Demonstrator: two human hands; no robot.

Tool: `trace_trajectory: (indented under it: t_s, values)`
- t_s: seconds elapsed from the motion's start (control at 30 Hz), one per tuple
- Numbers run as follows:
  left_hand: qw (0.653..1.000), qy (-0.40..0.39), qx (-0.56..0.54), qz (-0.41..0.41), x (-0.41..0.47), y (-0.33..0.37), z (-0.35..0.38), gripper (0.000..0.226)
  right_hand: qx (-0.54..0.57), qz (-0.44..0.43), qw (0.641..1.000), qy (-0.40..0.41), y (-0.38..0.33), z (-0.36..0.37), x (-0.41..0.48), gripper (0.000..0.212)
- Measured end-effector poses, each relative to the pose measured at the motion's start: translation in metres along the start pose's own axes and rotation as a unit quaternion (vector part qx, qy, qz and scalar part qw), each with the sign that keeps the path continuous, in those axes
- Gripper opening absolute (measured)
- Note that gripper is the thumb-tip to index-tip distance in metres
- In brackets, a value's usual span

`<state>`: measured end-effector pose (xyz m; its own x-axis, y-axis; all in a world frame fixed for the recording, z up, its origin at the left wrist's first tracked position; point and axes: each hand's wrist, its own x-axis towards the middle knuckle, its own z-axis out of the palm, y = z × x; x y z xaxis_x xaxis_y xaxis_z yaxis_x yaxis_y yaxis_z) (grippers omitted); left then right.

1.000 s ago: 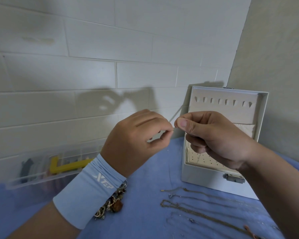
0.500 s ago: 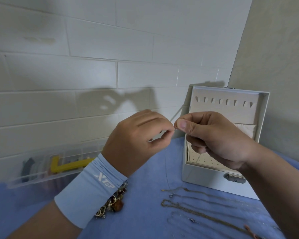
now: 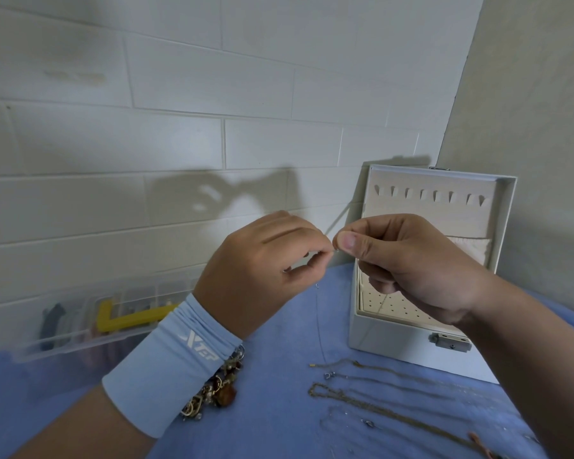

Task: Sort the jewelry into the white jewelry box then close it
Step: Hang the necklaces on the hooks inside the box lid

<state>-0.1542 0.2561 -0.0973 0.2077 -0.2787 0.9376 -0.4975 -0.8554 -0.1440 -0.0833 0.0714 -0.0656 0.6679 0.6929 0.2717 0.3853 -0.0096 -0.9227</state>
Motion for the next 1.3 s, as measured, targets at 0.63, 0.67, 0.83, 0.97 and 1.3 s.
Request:
trace_trajectory:
  t_s: [0.63, 0.67, 0.83, 0.97, 1.3]
  values:
    - [1.0, -0.009, 0.014, 0.001, -0.004, 0.0, 0.004, 0.015, -0.039, 0.05, 0.998, -0.006, -0.004, -0.005, -0.001, 0.037]
    - [1.0, -0.008, 0.013, -0.001, -0.005, 0.0, 0.004, 0.015, -0.044, 0.053, 0.998, -0.009, -0.003, -0.006, 0.0, 0.039]
    - [1.0, -0.009, 0.017, -0.002, -0.006, -0.001, 0.004, 0.016, -0.065, 0.064, 0.996, -0.018, -0.001, -0.008, 0.0, 0.047]
    - [1.0, -0.017, 0.02, -0.002, -0.007, 0.0, 0.005, 0.016, -0.089, 0.063, 0.994, -0.023, 0.0, -0.009, -0.001, 0.043]
    - [0.998, -0.048, -0.002, -0.03, -0.007, 0.004, 0.006, 0.013, -0.199, 0.031, 0.976, -0.083, -0.001, -0.01, -0.004, 0.03]
